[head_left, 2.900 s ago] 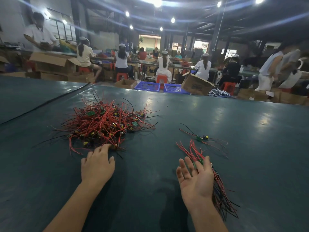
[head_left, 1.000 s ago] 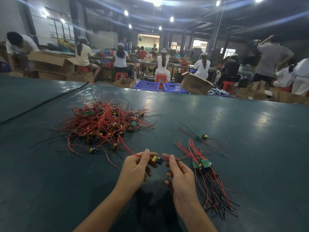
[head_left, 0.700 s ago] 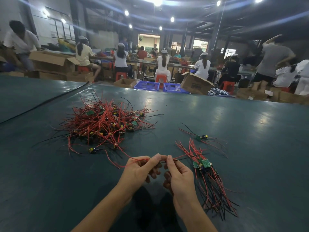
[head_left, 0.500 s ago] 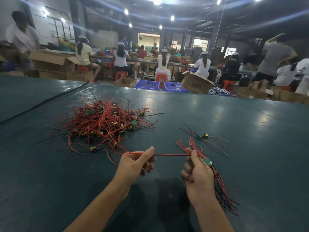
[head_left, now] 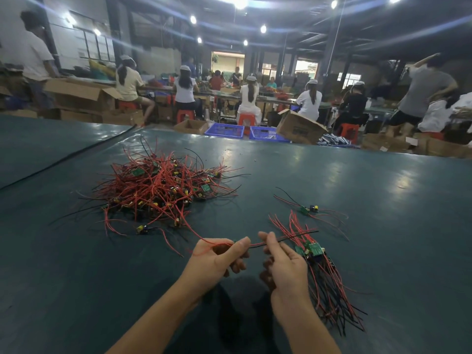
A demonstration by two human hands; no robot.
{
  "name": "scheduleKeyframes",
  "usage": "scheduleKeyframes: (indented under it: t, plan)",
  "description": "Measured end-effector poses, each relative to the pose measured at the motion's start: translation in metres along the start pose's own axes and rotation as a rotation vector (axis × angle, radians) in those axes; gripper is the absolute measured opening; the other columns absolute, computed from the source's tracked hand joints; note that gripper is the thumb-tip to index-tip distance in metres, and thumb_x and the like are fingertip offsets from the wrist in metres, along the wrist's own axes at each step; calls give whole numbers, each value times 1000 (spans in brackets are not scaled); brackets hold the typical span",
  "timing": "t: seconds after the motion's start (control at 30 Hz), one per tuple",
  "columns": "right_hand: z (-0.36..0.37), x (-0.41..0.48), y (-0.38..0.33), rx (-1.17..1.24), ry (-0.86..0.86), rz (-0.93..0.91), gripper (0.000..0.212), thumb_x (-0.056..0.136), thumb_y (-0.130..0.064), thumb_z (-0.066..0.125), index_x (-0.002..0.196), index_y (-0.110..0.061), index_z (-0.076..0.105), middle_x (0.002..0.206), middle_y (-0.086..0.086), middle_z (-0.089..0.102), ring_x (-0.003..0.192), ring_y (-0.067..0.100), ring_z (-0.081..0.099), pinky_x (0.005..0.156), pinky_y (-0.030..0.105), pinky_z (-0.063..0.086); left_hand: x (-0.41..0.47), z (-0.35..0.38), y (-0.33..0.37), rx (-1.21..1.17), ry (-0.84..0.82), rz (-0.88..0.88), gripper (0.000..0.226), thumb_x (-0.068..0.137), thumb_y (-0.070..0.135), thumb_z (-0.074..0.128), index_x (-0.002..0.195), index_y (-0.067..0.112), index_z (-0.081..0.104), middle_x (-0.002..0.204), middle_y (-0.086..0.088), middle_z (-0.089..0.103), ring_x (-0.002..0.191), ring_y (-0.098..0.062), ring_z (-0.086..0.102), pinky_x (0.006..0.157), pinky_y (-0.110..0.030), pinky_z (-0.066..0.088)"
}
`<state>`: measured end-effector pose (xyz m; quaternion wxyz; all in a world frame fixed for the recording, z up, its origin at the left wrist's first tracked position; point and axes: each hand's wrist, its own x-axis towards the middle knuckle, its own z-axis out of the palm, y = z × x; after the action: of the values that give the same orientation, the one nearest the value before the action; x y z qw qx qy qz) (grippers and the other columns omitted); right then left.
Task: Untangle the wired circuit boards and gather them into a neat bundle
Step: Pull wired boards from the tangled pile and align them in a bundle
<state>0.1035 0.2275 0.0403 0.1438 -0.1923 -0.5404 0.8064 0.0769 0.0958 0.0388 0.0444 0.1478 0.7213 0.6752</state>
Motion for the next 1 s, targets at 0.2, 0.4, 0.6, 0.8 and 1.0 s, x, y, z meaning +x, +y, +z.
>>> scheduleKeyframes:
  t: [0.2, 0.4, 0.6, 0.8, 1.0]
  plan:
    - [-26, 15, -20, 333, 144, 0, 24, 100, -19, 53, 83, -11, 68, 62, -5, 53, 35, 2, 31, 32, 14, 22, 4, -11, 4, -218, 132, -149, 43, 60, 59, 69, 60, 16, 74, 58, -3, 64, 51, -10, 55, 50, -19, 41]
    - [-22, 13, -14, 346, 57, 26, 32, 100, -33, 49, 82, -14, 67, 60, -5, 54, 37, 4, 33, 33, 15, 24, 9, -21, 10, -438, 148, -228, 44, 63, 58, 66, 59, 15, 58, 56, -4, 54, 48, -14, 52, 47, -23, 38]
    - [1, -3, 2, -13, -278, 132, 46, 82, -50, 58, 85, -8, 76, 51, -6, 47, 36, 4, 33, 35, 15, 26, -2, -15, 11, -597, -244, -332, 46, 69, 59, 58, 56, 16, 48, 48, 1, 31, 45, -14, 37, 50, -25, 36]
    - [12, -23, 8, -75, -468, 149, 39, 66, -43, 72, 79, -7, 77, 56, 9, 65, 39, 14, 59, 37, 21, 47, -8, -11, 7, -333, -389, -401, 50, 67, 63, 60, 76, 14, 59, 61, -4, 34, 54, -13, 34, 45, -18, 37]
    - [11, -21, 4, 83, -270, 149, 17, 70, -26, 74, 66, -9, 71, 65, 17, 68, 46, 23, 63, 49, 32, 56, -4, -12, 1, -336, -366, -460, 46, 76, 63, 58, 57, 21, 54, 52, 3, 44, 49, -11, 44, 54, -22, 39]
